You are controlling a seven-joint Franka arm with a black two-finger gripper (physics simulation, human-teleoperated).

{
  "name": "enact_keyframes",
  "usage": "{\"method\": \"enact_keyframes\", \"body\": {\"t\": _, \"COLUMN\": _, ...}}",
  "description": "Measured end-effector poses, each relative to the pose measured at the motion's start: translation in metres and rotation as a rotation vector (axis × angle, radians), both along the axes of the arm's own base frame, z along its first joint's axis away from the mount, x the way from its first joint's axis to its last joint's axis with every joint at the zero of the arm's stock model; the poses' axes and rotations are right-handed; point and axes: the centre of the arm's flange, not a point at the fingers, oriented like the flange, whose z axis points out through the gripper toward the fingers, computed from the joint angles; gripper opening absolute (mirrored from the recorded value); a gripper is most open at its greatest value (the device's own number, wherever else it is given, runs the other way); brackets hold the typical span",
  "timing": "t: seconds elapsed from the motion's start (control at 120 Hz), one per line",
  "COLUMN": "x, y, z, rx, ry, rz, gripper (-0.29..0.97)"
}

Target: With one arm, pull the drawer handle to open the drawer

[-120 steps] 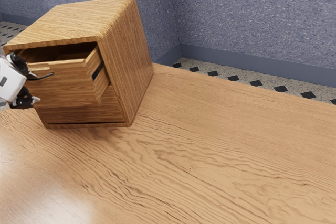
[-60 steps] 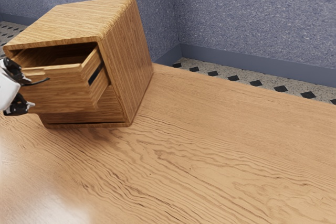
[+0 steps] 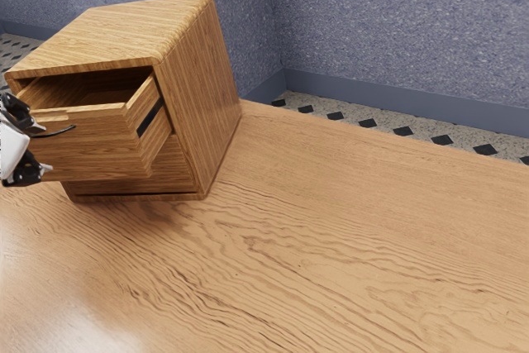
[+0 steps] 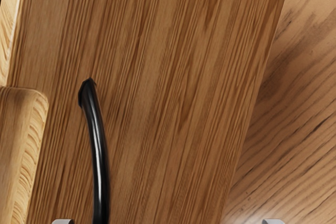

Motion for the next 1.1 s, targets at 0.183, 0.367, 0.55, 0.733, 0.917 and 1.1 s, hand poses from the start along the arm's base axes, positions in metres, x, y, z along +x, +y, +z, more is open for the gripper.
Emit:
{"method": "enact_keyframes", "body": {"t": 0.183, "x": 0.002, "y": 0.003, "z": -0.006, "rx": -0.011, "ry": 0.006, "rz": 0.007, "gripper": 0.46}}
{"method": "enact_keyframes", "body": {"t": 0.367, "x": 0.001, "y": -0.002, "z": -0.008, "rx": -0.004, "ry": 0.013, "rz": 0.013, "gripper": 0.45}}
{"method": "enact_keyframes", "body": {"t": 0.55, "x": -0.008, "y": -0.008, "z": -0.009, "rx": 0.006, "ry": 0.013, "rz": 0.024, "gripper": 0.45}}
{"method": "enact_keyframes", "body": {"t": 0.733, "x": -0.009, "y": -0.009, "z": -0.008, "rx": 0.004, "ry": 0.011, "rz": 0.027, "gripper": 0.44}}
{"method": "enact_keyframes", "body": {"t": 0.917, "x": -0.003, "y": -0.018, "z": 0.000, "rx": 0.011, "ry": -0.006, "rz": 0.014, "gripper": 0.44}}
{"method": "enact_keyframes", "body": {"t": 1.1, "x": 0.041, "y": -0.099, "z": 0.038, "rx": 0.094, "ry": -0.045, "rz": -0.117, "gripper": 0.44}}
